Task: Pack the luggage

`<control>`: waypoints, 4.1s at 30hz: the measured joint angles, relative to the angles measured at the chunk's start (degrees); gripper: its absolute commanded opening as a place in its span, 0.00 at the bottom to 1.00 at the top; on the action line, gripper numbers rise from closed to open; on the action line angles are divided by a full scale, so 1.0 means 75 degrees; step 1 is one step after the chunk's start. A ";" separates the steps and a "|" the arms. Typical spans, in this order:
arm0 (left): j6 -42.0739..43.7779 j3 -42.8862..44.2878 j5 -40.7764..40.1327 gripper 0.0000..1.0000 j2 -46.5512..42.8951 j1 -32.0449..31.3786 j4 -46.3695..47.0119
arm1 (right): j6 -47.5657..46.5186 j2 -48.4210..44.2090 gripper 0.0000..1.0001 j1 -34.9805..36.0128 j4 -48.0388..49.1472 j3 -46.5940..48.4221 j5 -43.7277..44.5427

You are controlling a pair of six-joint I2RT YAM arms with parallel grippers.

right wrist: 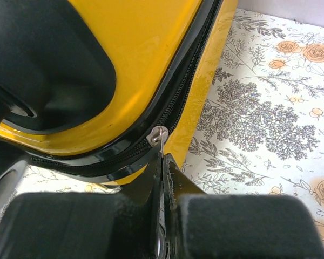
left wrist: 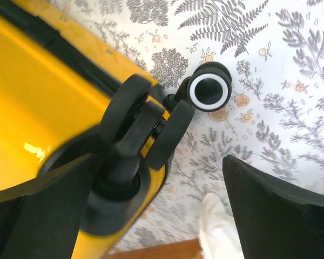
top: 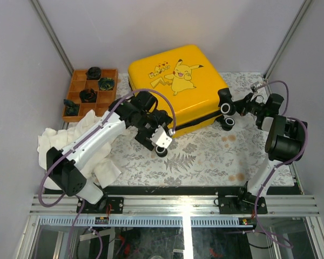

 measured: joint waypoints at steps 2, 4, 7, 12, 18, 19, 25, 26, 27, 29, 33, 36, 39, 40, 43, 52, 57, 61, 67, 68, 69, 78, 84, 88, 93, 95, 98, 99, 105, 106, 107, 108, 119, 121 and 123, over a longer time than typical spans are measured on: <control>-0.0740 0.0341 0.0207 1.00 -0.0052 0.0082 -0.0251 | -0.0300 0.0000 0.00 0.0032 -0.0198 0.0058 0.0026; -0.1591 0.0536 0.0376 1.00 -0.0213 0.0163 -0.0341 | -0.0624 0.0000 0.00 0.0044 -0.0417 0.0114 0.0023; -0.3453 0.0551 0.0519 1.00 -0.0705 0.0458 -0.0122 | -0.1014 -0.0003 0.00 0.0052 -0.0734 0.0219 -0.0032; -0.7548 0.1274 0.0863 1.00 -0.0624 0.2451 0.0778 | -0.1891 -0.0052 0.00 0.0163 -0.1367 0.0309 -0.0017; -1.1325 0.1775 0.0997 1.00 0.0822 0.4322 0.2381 | -0.2608 -0.0268 0.00 0.0233 -0.1877 0.0318 0.0157; -1.1791 0.1775 0.1023 1.00 0.1049 0.4366 0.2553 | -0.2699 -0.0312 0.00 0.0242 -0.1967 0.0318 0.0178; -1.3741 0.2107 0.1880 0.96 0.2503 0.4444 0.3689 | -0.3319 -0.0702 0.00 0.0347 -0.2495 0.0233 0.0478; -1.3948 0.2320 0.2063 0.95 0.2795 0.4441 0.3829 | -0.3372 -0.0755 0.00 0.0370 -0.2506 0.0189 0.0562; -1.4128 0.2579 0.2200 0.94 0.3086 0.4433 0.3888 | -0.3433 -0.0819 0.00 0.0396 -0.2521 0.0143 0.0670; -1.4230 0.3156 0.2396 0.93 0.3550 0.4491 0.3771 | -0.3494 -0.0935 0.00 0.0405 -0.2582 0.0047 0.0842; -1.3872 0.5132 0.2419 0.91 0.4811 0.4500 0.3188 | -0.3555 -0.1157 0.00 0.0440 -0.2763 -0.0082 0.1099; -1.3700 0.6534 0.2387 0.90 0.5776 0.4482 0.3107 | -0.3579 -0.1300 0.00 0.0463 -0.2911 -0.0172 0.1189; -1.3490 0.7018 0.2171 0.92 0.6067 0.4424 0.3115 | -0.3587 -0.1448 0.00 0.0510 -0.2987 -0.0271 0.1358; -1.3365 0.6959 0.2031 0.92 0.5974 0.4392 0.3133 | -0.3585 -0.1492 0.00 0.0539 -0.2990 -0.0300 0.1443; -1.3108 0.5386 0.1641 0.95 0.4876 0.4237 0.3512 | -0.3579 -0.1574 0.00 0.0606 -0.2987 -0.0347 0.1600; -1.3012 0.0286 0.0437 1.00 -0.0076 0.2978 0.3599 | -0.3558 -0.1626 0.00 0.0653 -0.3040 -0.0382 0.1676; -1.3986 -0.0659 -0.0393 1.00 -0.0682 0.2375 0.3669 | -0.3669 -0.1746 0.00 0.0705 -0.3255 -0.0382 0.1772; -1.4737 -0.1023 -0.0930 1.00 -0.0414 0.1784 0.3675 | -0.3739 -0.1769 0.00 0.0723 -0.3328 -0.0382 0.1769; -1.5244 -0.1061 -0.1099 0.92 -0.0122 0.1207 0.3844 | -0.3783 -0.1769 0.00 0.0723 -0.3334 -0.0382 0.1769; -1.5329 -0.1061 -0.1105 0.89 -0.0067 0.1207 0.3908 | -0.3797 -0.1769 0.00 0.0723 -0.3334 -0.0382 0.1769; -1.5428 -0.1061 -0.1128 0.86 -0.0003 0.1207 0.3984 | -0.3803 -0.1769 0.00 0.0723 -0.3337 -0.0382 0.1769; -1.5766 -0.1128 -0.1577 0.46 0.0361 0.1128 0.4135 | -0.3861 -0.1769 0.00 0.0726 -0.3363 -0.0373 0.1766; -1.5463 -0.1355 -0.1696 0.04 0.0146 0.1218 0.4167 | -0.3896 -0.1816 0.00 0.0743 -0.3552 -0.0358 0.1696; -1.4901 -0.1352 -0.1370 0.00 0.0140 0.1542 0.3995 | -0.3891 -0.1827 0.00 0.0743 -0.3730 -0.0326 0.1580; -1.3741 -0.1332 -0.1087 0.00 0.0087 0.1982 0.3657 | -0.3960 -0.1839 0.00 0.0571 -0.4202 -0.0315 0.1163; -1.3137 -0.1332 -0.1084 0.00 0.0070 0.2046 0.3523 | -0.3943 -0.1839 0.00 0.0437 -0.4383 -0.0309 0.0912; -1.2313 -0.1317 -0.1032 0.00 0.0082 0.2148 0.3410 | -0.3856 -0.1728 0.00 0.0379 -0.4540 -0.0149 0.0731; -1.1995 -0.1282 -0.1003 0.00 0.0117 0.2215 0.3351 | -0.3794 -0.1638 0.00 0.0376 -0.4535 -0.0073 0.0685; -1.0261 -0.0650 -0.1020 0.00 0.0691 0.2419 0.2827 | -0.3045 -0.0705 0.00 0.0431 -0.3958 0.0676 0.0428; -0.9984 -0.0455 -0.1046 0.00 0.0851 0.2454 0.2716 | -0.2938 -0.0568 0.00 0.0466 -0.3821 0.0816 0.0460; -0.9675 -0.0251 -0.1072 0.00 0.1023 0.2495 0.2579 | -0.2841 -0.0466 0.00 0.0504 -0.3695 0.0921 0.0525; -0.9431 -0.0122 -0.1105 0.00 0.1139 0.2512 0.2492 | -0.2707 -0.0329 0.00 0.0548 -0.3555 0.1072 0.0615; -0.7446 0.0880 -0.1172 0.03 0.1883 0.3104 0.1545 | -0.1247 0.1105 0.00 0.0836 -0.2634 0.2734 0.1405; -0.7469 0.1428 -0.0877 0.02 0.2247 0.3398 0.1139 | -0.1241 0.0965 0.00 0.0868 -0.2602 0.2474 0.1323; -0.7452 0.1789 -0.0615 0.08 0.2532 0.3643 0.0787 | -0.1256 0.0638 0.00 0.0927 -0.2498 0.1985 0.1323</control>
